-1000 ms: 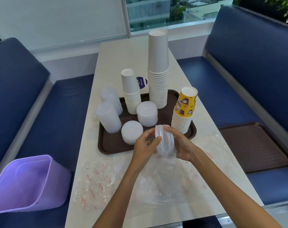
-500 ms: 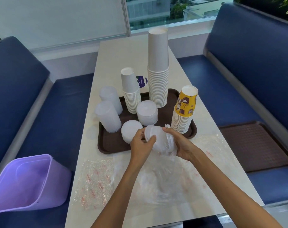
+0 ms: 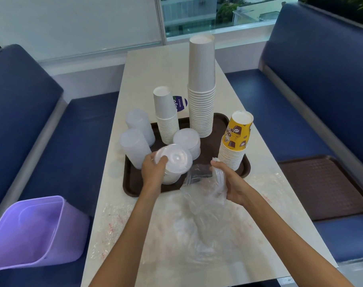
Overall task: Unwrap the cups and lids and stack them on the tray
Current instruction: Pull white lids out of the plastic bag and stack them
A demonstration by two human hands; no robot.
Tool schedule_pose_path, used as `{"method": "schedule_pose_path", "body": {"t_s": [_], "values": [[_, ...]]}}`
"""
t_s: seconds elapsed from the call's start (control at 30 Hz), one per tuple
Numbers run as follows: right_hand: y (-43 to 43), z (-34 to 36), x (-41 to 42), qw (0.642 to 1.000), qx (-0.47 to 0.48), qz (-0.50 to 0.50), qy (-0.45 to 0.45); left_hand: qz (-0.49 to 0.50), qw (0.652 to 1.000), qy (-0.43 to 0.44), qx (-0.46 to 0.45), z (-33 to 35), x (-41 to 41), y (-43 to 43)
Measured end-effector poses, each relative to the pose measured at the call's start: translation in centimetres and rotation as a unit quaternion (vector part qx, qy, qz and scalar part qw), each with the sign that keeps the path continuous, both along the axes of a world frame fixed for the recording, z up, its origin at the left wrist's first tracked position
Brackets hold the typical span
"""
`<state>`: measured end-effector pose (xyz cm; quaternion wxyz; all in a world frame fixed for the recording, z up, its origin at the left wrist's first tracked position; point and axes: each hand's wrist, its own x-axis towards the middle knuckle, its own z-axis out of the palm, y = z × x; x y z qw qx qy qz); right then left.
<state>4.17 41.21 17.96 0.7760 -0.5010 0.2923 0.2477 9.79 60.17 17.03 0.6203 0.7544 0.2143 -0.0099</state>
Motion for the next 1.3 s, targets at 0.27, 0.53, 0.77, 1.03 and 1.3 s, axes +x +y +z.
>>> {"method": "schedule_pose_path", "body": {"t_s": [0.27, 0.53, 0.77, 1.03, 1.3], "values": [[-0.1, 0.3, 0.2, 1.000, -0.007, -0.023, 0.013, -0.002, 0.998, 0.039, 0.053, -1.2, 2.5, 1.0], [-0.3, 1.1, 0.3, 0.999, 0.001, -0.048, 0.021, -0.035, 0.969, 0.043, 0.239, -2.6, 2.6, 0.7], [0.1, 1.8, 0.3, 0.998, -0.011, -0.049, 0.025, -0.077, 0.944, 0.029, 0.318, -3.3, 2.3, 0.6], [0.5, 2.7, -0.1, 0.998, -0.018, -0.049, 0.025, -0.128, 0.897, -0.083, 0.415, -3.0, 1.9, -0.4], [0.5, 3.6, -0.5, 0.998, -0.023, -0.054, 0.019, -0.198, 0.864, 0.014, 0.462, -3.4, 2.0, -1.4]]}}
